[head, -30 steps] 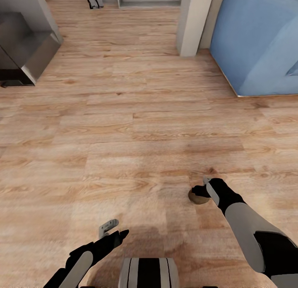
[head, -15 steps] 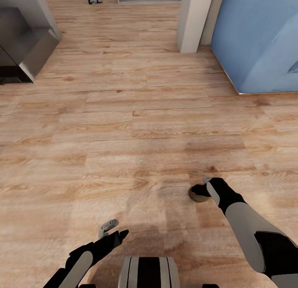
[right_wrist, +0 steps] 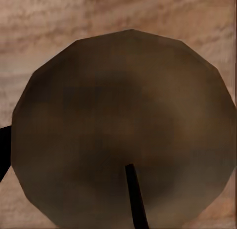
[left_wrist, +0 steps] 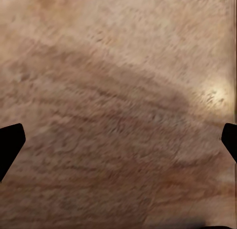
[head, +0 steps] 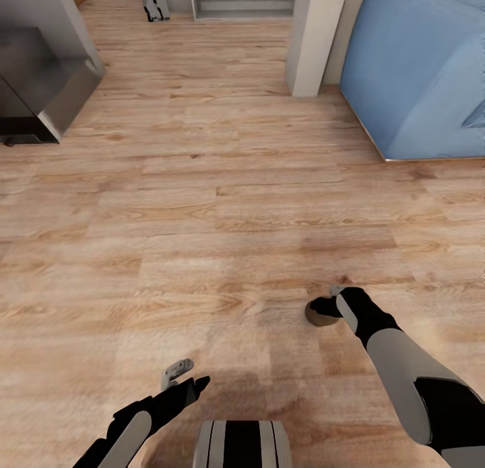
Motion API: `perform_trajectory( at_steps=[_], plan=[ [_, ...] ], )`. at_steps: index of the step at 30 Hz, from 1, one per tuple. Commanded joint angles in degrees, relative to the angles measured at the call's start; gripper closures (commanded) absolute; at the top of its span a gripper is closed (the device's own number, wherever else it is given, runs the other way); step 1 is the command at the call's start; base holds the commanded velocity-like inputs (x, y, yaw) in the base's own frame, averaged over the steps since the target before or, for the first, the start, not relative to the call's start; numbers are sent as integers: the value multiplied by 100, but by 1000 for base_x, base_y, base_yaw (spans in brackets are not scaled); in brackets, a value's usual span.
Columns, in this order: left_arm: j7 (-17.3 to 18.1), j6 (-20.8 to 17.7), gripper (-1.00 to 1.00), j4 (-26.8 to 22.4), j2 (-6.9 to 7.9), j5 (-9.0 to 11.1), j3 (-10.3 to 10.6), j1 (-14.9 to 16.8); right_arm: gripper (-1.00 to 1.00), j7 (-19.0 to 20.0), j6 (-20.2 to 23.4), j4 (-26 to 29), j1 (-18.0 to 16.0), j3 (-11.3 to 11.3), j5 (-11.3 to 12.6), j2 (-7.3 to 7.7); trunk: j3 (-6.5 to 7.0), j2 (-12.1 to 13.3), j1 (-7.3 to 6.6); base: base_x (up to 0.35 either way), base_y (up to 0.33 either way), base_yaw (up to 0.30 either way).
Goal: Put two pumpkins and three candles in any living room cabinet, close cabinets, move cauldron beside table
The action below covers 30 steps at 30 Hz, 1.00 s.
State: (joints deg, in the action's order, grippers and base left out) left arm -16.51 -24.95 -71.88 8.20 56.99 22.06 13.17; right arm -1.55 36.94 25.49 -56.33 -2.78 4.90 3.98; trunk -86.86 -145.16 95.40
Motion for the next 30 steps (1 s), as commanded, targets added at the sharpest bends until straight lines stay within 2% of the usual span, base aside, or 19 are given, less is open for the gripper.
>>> perform_trajectory(
  at_steps=[1,5,11,13,15,16,18,22,24,30],
  plan=[
    [-51,-1,-100,-10,6,59,15,-3,100,-21,24,14,4,-12,58,-1,19,0,-3,0,0,0],
    [-27,-1,-100,-10,6,62,16,-25,100,-25,26,128,27,-12,58,-2,108,5,-13,0,0,0],
    [-6,6,-100,-3,6,77,-4,-40,100,54,220,1131,226,-19,58,48,241,13,-29,0,0,0],
    [14,7,-100,-2,-1,78,-28,-42,100,260,561,1944,534,-16,61,185,285,16,-34,0,0,0],
    [23,8,-100,-2,-8,77,-32,-40,100,399,772,2415,704,-12,57,250,329,19,-39,0,0,0],
    [38,5,-100,-3,-13,73,-33,-29,100,507,1018,2935,900,-9,53,295,351,20,-42,0,0,0],
    [67,4,-100,-11,-15,74,-34,-9,100,577,1284,3500,1127,-10,46,324,396,23,-47,0,0,0],
    [324,1,-100,-31,-23,68,-28,90,100,676,2042,5428,2014,-33,36,371,484,28,-57,0,0,0],
    [532,-4,-100,-33,-22,73,-26,124,100,692,2215,6043,2364,-53,45,378,529,31,-62,0,0,-32],
    [1241,2,-100,-107,-18,80,21,95,100,741,2306,6602,2944,-297,60,385,660,39,-78,0,0,-178]
  ],
)
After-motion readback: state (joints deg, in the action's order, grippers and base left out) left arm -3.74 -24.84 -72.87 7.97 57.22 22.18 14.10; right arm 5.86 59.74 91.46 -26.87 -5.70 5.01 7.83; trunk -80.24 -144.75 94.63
